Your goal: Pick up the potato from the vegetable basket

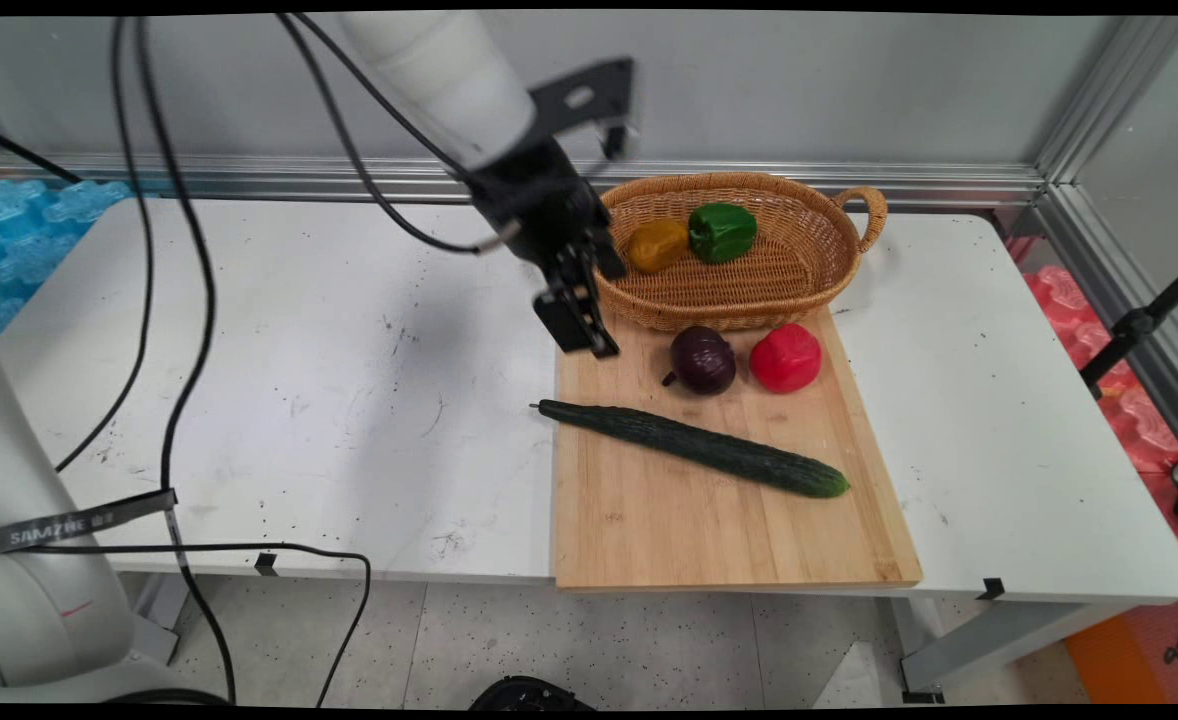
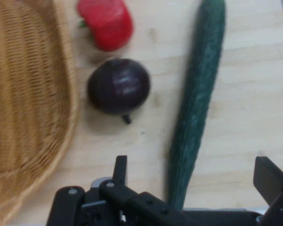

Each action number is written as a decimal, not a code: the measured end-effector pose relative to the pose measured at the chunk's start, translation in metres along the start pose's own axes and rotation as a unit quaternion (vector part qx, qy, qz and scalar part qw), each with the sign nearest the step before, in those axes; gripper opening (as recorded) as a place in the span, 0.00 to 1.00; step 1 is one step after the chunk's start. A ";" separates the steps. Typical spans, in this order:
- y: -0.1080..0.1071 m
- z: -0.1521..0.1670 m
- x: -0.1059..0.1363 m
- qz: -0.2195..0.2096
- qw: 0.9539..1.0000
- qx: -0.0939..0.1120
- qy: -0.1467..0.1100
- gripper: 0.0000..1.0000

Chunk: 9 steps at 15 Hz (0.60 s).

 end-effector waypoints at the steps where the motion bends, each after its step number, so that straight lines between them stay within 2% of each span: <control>1: -0.002 -0.006 -0.004 -0.011 1.000 0.003 0.003 1.00; 3: -0.009 -0.023 -0.017 -0.053 0.998 0.017 0.013 1.00; 6: -0.018 -0.038 -0.031 -0.109 0.993 0.040 0.025 1.00; 9: -0.032 -0.050 -0.044 -0.171 0.982 0.069 0.041 1.00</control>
